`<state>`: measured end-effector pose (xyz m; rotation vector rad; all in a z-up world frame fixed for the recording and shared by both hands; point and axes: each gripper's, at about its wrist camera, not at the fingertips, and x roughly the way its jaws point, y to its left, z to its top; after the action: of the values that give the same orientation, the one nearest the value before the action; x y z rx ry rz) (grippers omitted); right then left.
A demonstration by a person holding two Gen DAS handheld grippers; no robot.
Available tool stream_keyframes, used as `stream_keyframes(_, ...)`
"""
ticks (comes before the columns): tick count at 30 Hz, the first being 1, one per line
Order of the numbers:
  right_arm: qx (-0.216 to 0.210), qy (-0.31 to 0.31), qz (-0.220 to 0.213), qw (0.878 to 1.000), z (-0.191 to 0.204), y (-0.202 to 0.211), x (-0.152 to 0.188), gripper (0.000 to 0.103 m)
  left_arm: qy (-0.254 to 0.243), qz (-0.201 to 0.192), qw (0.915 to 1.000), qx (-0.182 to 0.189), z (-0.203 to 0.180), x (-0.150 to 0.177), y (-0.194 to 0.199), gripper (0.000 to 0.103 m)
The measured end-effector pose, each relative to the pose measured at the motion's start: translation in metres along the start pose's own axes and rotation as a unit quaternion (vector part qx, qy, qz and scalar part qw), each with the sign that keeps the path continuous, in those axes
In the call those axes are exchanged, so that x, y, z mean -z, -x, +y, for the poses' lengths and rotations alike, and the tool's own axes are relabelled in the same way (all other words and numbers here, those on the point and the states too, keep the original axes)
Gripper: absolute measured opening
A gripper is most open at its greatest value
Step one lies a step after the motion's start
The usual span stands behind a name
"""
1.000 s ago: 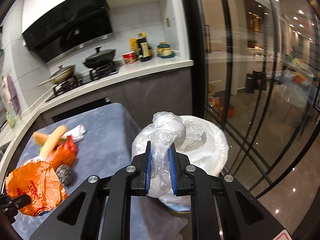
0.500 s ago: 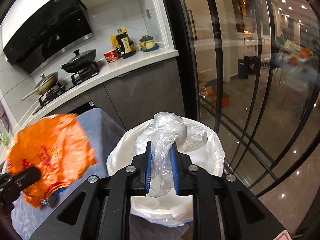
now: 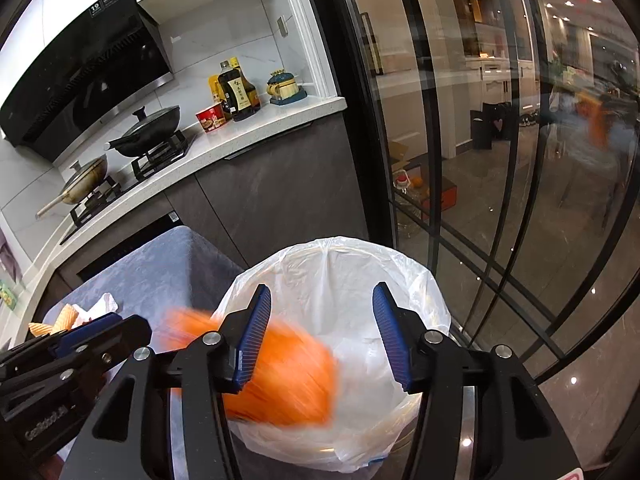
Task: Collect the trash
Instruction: 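Release the clear bag into the bin with the right gripper while the left gripper drops the orange bag in, then move both tools back to the pile and grasp an orange foam net with the right gripper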
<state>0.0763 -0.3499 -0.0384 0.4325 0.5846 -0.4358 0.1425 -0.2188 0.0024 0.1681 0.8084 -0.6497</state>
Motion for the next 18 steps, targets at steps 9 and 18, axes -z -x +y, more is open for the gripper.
stream_keyframes(9, 0.001, 0.002, -0.012, 1.000, -0.001, 0.017, 0.004, 0.058, 0.020, -0.018, 0.9995, -0.015, 0.018, -0.002, 0.016, 0.050)
stream_keyframes(18, -0.019, 0.014, -0.020, 1.000, 0.019, 0.039, 0.010, 0.064, 0.045, -0.041, 0.9970, -0.048, 0.051, 0.009, 0.046, 0.065)
